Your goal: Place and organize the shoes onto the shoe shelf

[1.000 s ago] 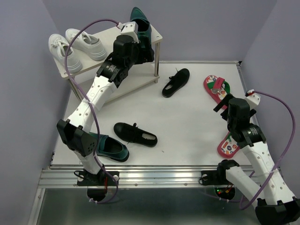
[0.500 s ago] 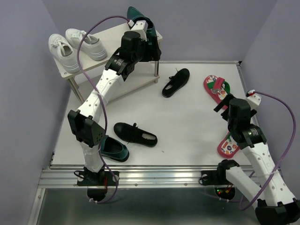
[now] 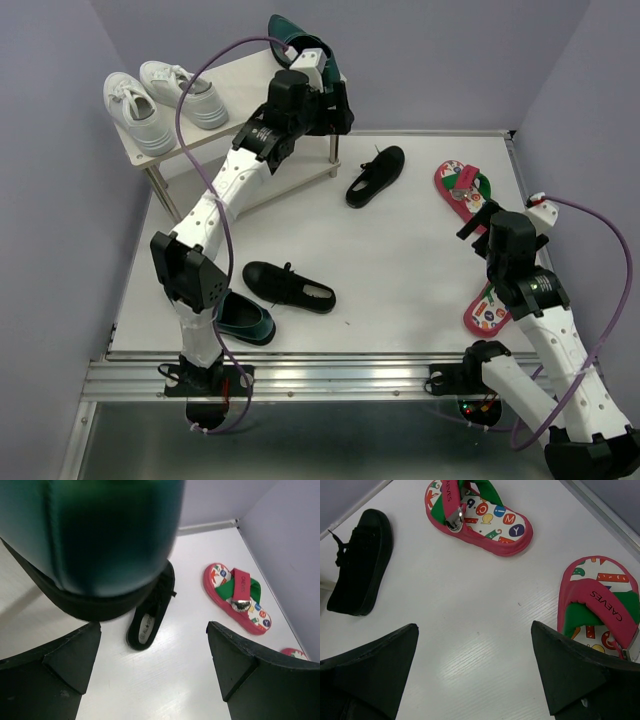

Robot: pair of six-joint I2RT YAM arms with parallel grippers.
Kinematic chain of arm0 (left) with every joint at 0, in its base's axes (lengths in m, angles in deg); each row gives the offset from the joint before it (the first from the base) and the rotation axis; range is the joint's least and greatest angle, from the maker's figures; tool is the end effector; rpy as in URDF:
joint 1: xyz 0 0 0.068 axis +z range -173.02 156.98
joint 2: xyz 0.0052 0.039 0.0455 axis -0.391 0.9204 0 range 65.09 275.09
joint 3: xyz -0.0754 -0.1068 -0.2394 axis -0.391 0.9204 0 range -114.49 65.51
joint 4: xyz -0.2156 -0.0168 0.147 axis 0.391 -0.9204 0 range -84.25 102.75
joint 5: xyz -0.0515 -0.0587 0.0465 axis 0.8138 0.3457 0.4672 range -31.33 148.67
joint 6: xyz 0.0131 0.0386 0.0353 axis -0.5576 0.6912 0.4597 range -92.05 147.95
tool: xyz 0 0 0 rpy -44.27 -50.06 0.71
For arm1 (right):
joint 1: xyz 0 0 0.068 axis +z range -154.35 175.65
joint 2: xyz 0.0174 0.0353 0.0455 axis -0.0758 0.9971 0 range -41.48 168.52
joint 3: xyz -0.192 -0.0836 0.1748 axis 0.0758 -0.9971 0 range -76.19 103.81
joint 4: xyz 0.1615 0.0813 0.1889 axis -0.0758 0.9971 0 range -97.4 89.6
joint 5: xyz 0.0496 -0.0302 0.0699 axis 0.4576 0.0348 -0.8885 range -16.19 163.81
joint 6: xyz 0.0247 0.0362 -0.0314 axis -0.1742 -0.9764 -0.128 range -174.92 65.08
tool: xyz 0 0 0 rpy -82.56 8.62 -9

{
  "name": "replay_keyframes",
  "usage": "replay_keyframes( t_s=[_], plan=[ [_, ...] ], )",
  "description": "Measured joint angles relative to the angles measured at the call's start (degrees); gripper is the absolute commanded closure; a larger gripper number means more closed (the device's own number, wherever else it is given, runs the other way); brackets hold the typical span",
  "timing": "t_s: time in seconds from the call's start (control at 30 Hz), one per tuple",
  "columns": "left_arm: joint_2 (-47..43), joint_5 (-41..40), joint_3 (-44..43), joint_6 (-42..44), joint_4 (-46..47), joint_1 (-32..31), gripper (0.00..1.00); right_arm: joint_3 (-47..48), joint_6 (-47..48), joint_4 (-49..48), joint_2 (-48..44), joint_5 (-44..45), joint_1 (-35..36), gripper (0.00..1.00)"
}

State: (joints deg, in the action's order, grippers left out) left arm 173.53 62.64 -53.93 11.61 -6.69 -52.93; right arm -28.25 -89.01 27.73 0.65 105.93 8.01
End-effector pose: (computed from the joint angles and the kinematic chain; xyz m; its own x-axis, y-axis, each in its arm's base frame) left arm 0.3809 -0.2220 0.4535 -0.2787 -0.1635 -0.9464 0.4986 0.8176 -0.2881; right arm 0.1532 0.0142 0.3241 -0.2439 0.4325 -0.8680 0.4930 0.8261 0.2731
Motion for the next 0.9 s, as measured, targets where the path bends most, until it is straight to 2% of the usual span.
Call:
replay_keyframes(
  t_s=[0.23,0.37,0.47,0.57,0.63,0.7,0.9],
  plan=[
    [-7.9,-4.8,11.3,0.0,-1.7,-6.8,0.01,-0.2,0.0,0.0,-0.2,0.0,0.0,0.0],
    [-17.0,-8.8,21.0,-1.2,-2.5,-11.9,0.02,-0.5,0.0,-0.1,-0.3,0.0,0.0,0.0],
    [-23.6,-11.3,27.1,-2.9,-3.7,-13.3,0.04,-1.1,0.0,0.0,-0.6,-0.1,0.0,0.0],
    [-31.9,-16.0,35.8,-7.9,-4.9,-13.1,0.07,-1.1,0.0,0.0,-0.9,-0.1,0.0,0.0],
    [-36.7,-20.0,41.2,-12.7,-9.1,-13.1,0.11,-1.2,0.0,-0.1,-1.3,-0.2,0.0,0.0],
    [-39.9,-23.5,45.0,-17.7,-13.6,-13.0,0.19,-1.3,-0.1,-0.3,-1.7,-0.4,0.0,0.0],
    [-43.4,-30.8,51.8,-33.9,-28.0,-13.0,0.23,-2.0,-0.3,-1.0,-2.0,-1.6,0.0,0.0]
  ],
)
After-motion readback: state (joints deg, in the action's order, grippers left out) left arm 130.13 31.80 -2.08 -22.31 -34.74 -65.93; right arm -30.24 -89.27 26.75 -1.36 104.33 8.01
